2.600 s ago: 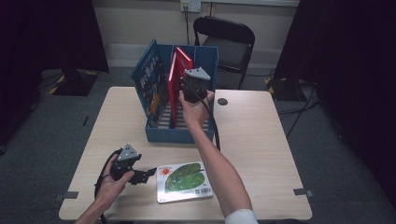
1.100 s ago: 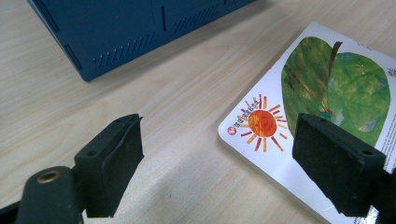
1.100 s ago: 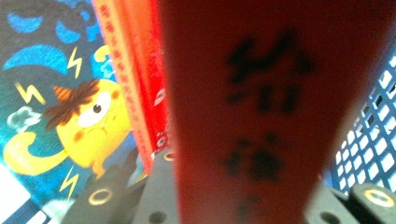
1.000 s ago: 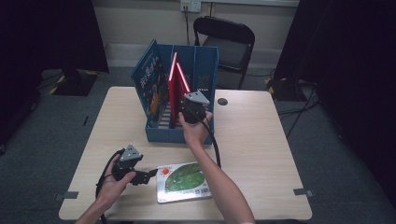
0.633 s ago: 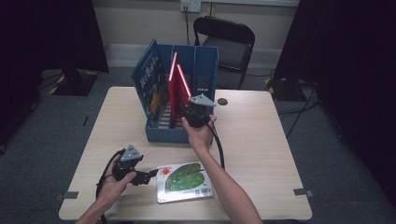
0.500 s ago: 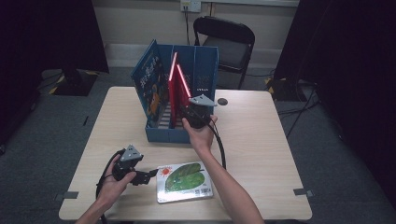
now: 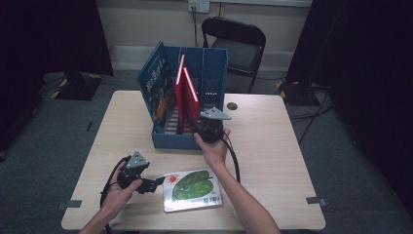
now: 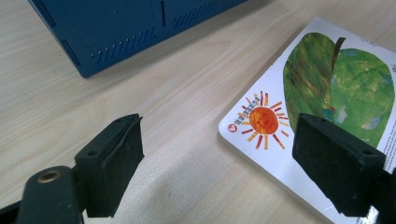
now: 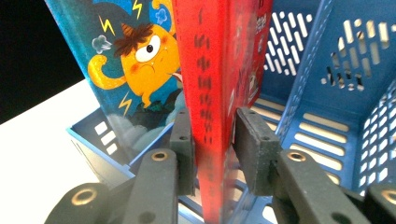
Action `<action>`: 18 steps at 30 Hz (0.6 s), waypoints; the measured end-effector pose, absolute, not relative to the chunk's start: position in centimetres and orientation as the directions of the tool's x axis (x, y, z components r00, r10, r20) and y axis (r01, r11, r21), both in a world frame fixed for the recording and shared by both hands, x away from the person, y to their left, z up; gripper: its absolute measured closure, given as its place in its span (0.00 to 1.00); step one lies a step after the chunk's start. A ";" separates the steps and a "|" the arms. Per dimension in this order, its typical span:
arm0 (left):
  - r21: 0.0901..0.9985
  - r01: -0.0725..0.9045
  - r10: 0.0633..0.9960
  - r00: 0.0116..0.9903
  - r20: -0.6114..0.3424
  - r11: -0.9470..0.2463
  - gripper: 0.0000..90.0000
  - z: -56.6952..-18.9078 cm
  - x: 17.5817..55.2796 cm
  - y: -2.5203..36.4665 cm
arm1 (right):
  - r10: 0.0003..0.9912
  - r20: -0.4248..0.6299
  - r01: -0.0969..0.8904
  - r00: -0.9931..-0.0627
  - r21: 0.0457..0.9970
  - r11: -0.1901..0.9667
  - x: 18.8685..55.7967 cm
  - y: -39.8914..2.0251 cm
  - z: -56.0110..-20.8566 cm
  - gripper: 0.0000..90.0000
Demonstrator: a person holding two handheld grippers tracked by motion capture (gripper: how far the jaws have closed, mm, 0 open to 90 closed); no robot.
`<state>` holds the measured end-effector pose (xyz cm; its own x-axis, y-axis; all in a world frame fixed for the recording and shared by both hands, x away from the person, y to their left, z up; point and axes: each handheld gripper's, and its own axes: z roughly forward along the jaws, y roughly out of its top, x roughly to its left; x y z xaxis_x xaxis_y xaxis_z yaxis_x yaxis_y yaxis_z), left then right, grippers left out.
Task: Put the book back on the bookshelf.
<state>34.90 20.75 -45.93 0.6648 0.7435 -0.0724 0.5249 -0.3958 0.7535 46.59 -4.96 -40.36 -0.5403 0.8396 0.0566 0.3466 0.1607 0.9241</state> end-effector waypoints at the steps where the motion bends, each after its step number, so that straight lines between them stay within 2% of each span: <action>1: 0.749 0.522 0.740 0.669 -0.063 -0.408 0.18 -45.9 34.9 20.8 | 0.838 0.051 0.346 -0.543 0.923 0.168 46.5 -5.0 -40.7 0.78; 18: 0.742 0.529 0.734 0.675 -0.074 -0.411 0.18 -46.2 35.0 20.5 | 0.836 0.010 0.311 -0.549 0.931 0.193 46.5 -4.3 -41.3 0.78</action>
<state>34.97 20.49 -46.24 0.6747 0.7343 -0.0743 0.5294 -0.4113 0.7420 46.53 -4.31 -41.30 -0.5489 0.8358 0.0097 0.3109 0.1934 0.9305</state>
